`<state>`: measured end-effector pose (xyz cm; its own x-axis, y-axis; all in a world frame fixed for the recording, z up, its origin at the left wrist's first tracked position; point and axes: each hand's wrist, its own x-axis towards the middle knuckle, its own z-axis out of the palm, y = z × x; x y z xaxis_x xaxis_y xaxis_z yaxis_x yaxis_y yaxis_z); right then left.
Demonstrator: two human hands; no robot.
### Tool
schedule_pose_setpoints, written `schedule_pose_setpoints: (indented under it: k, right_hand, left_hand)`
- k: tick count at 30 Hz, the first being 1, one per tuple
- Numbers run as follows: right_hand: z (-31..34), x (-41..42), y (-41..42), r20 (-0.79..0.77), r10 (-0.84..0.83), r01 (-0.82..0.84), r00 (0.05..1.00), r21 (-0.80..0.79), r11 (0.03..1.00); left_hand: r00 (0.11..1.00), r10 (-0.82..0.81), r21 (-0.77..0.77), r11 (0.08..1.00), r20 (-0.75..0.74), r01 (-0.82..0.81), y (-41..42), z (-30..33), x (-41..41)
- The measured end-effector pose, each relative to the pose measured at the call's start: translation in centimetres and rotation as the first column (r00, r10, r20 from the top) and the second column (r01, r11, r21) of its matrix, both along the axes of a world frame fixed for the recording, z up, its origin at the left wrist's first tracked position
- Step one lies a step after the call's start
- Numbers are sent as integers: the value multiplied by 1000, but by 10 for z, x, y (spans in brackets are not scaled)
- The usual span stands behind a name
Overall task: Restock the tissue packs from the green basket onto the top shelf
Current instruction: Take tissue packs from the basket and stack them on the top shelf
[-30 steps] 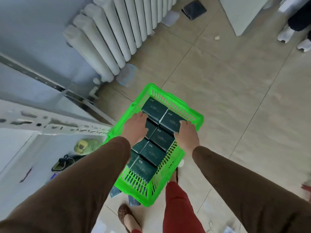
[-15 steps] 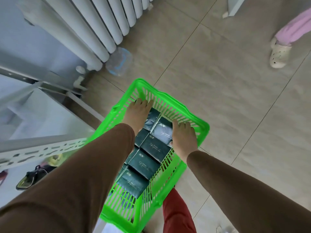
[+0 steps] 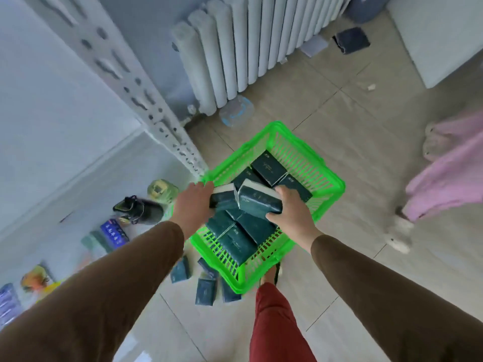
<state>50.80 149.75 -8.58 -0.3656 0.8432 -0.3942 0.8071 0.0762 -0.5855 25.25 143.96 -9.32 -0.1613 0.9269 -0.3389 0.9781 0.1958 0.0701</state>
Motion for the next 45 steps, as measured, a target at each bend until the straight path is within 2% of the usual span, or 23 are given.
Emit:
schedule_pose_setpoints:
  k: [3,7,9,12,15,20,24,31,37,45]
  right_hand:
    - [58,-43,-68,-161,-12,15,987,17,1000]
    - [130,-114,-172,-375,-45,35,926,-34,999]
    - [164,-151,-222,-477,-17,-23,879,-78,997]
    - [206,-205,-281,-575,61,-132,816,-84,988]
    - [241,-263,-323,-618,115,-211,778,-84,974]
    - [274,-364,-367,-666,184,-303,723,-67,951]
    - [277,-442,-385,-696,159,-307,700,-92,947]
    - [270,-573,-368,-746,111,-281,656,-105,954]
    - [263,-682,-332,-732,95,-253,675,-109,961]
    - [243,-817,-300,-638,196,-257,745,-4,966]
  left_hand:
    - [974,157,85,981,162,-172,-99,59,-48]
    - [885,325,129,914,333,-384,-239,138,-113]
    - [874,365,166,887,322,-432,-305,173,-147]
    - [875,415,302,825,251,-478,-395,217,-198]
    - [866,456,378,779,206,-500,-464,258,-246]
    - [818,529,440,694,226,-570,-533,295,-325]
    - [793,574,446,667,203,-597,-554,307,-389]
    - [825,565,471,726,6,-501,-528,318,-518]
    - [831,536,442,787,-148,-429,-482,322,-639]
    - [753,518,405,841,-406,-360,-450,319,-770]
